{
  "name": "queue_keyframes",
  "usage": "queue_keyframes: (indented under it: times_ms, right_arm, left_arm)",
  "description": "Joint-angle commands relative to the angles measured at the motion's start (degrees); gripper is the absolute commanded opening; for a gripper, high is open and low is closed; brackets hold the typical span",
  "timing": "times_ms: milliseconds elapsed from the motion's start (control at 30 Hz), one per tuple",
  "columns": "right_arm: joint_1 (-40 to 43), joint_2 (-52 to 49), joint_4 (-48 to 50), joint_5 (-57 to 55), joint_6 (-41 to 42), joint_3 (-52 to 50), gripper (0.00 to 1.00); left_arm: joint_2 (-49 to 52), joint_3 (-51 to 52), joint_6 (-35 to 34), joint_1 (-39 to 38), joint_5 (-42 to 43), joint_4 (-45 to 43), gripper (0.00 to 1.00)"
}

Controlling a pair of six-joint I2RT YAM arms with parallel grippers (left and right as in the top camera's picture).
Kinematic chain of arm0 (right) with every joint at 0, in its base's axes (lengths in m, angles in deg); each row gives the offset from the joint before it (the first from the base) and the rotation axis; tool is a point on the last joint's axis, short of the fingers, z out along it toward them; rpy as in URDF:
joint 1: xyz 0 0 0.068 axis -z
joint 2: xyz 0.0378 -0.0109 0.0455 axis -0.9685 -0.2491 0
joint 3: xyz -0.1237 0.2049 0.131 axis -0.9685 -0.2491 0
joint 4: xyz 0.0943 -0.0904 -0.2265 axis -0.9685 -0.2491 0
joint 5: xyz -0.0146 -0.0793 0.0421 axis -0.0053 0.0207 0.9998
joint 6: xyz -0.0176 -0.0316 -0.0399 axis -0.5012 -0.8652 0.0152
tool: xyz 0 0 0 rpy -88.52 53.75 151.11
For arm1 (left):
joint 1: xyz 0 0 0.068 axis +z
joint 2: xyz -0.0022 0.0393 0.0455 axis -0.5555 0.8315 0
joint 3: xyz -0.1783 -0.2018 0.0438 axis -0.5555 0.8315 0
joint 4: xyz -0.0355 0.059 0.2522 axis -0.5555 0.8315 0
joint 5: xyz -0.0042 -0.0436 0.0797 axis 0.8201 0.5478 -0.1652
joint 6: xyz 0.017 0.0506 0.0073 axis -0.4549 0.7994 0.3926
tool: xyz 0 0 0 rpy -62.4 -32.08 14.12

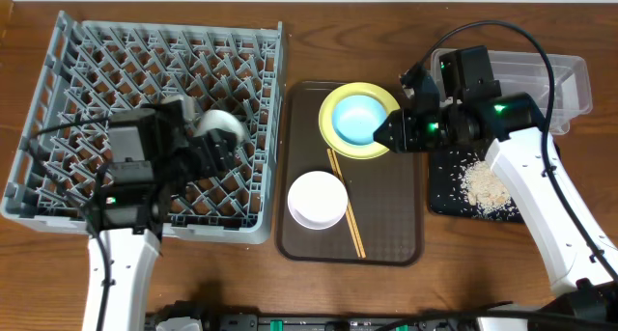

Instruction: Sort waste into correct bins and load items into the dishwasher

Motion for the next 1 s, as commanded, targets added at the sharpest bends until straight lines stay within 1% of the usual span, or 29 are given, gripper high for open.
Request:
queue_keyframes:
  times_ms: [0,67,167,267,333,567,667,700,733,933,967]
  right_arm:
    - [0.3,0.1,-1.4,-6.1,-3.9,0.1,0.35]
    - [0.3,0.1,-2.2,-6.5,-4.9,0.0,0.35]
    - [0.3,0.1,-2.3,-6.7,-4.9,0.0,0.35]
    - [0.3,0.1,-2.3,-6.7,-5.4,0.1,0.35]
    - [0.3,0.1,-2.4,-6.7,-5.4,0.0,0.35]
    - [0.3,0.1,-2.8,-6.7,-5.4,0.0,0.35]
    - [0.3,0.1,-2.8,-6.6,-5.4,0.0,0.35]
    - [0.3,0.1,-2.8,-6.6,-5.3,0.0,0.35]
    - [0.3,0.1,-2.8,-6.6,-5.3,0.0,0.35]
    - [0.3,0.1,-2.8,-6.6,-5.3,0.0,0.35]
    - [0.3,0.1,-2.8,-6.6,-5.4,0.1,0.35]
  left_arm:
    - [-1.1,-7.2,1.9,0.3,-18.5,6.7,0.49]
    - [-0.9,-8.9,1.9,0.3,-21.4,9.8,0.49]
    - [-0.1,-9.1,1.9,0.3,-22.8,11.3,0.49]
    - [2.9,-9.1,1.9,0.3,-24.4,13.2,0.5]
    - [5.1,-9.1,1.9,0.3,-24.6,12.9,0.5]
    - [13.9,-9.1,1.9,0.2,-24.5,7.1,0.5]
    - [17.1,-9.1,1.9,0.3,-24.5,7.1,0.51]
    - [18.2,-9.1,1.9,0.3,-24.5,7.1,0.52]
    - [19.2,-9.1,1.9,0.2,-24.5,7.1,0.54]
    - [25.0,-9.1,1.9,0.3,-24.5,6.4,0.56]
    - [25.6,-9.1,1.9,0.3,-24.5,6.1,0.6]
